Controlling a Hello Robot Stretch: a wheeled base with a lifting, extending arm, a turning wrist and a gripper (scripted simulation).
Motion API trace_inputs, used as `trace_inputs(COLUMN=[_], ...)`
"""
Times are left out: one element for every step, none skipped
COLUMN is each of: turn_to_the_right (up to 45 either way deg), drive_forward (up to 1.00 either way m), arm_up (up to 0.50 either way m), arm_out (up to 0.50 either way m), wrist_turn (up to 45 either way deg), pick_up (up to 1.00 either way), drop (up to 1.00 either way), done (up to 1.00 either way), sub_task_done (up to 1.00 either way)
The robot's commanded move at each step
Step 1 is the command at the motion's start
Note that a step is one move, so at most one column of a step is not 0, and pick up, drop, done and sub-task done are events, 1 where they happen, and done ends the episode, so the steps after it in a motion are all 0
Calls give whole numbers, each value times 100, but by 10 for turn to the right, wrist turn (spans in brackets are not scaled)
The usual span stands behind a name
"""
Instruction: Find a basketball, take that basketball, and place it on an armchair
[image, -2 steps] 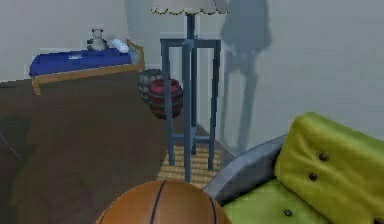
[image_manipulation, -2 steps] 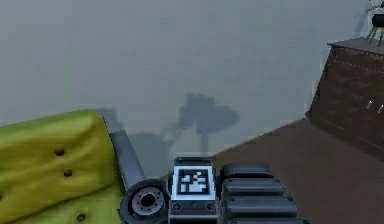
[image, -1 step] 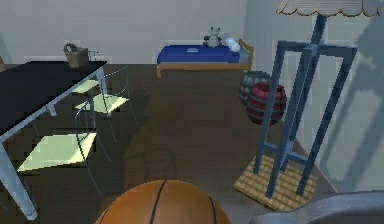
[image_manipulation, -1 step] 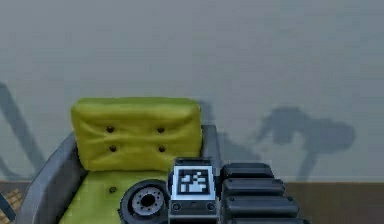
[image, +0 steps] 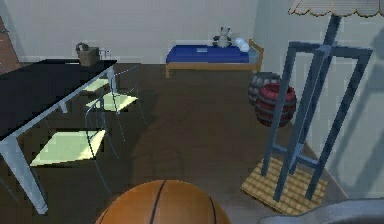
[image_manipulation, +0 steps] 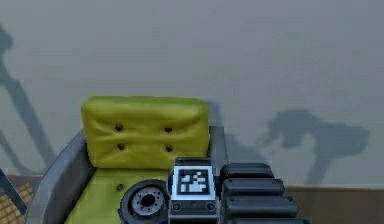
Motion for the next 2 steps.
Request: trace_inputs(turn_to_the_right=[0, 0], drive_forward=[0, 0], arm_up=[0, 0], arm_out=[42, 0], wrist_turn=[0, 450], pick_up=[0, 0], drop=[0, 0], done=[0, 0], sub_task_done=[0, 0])
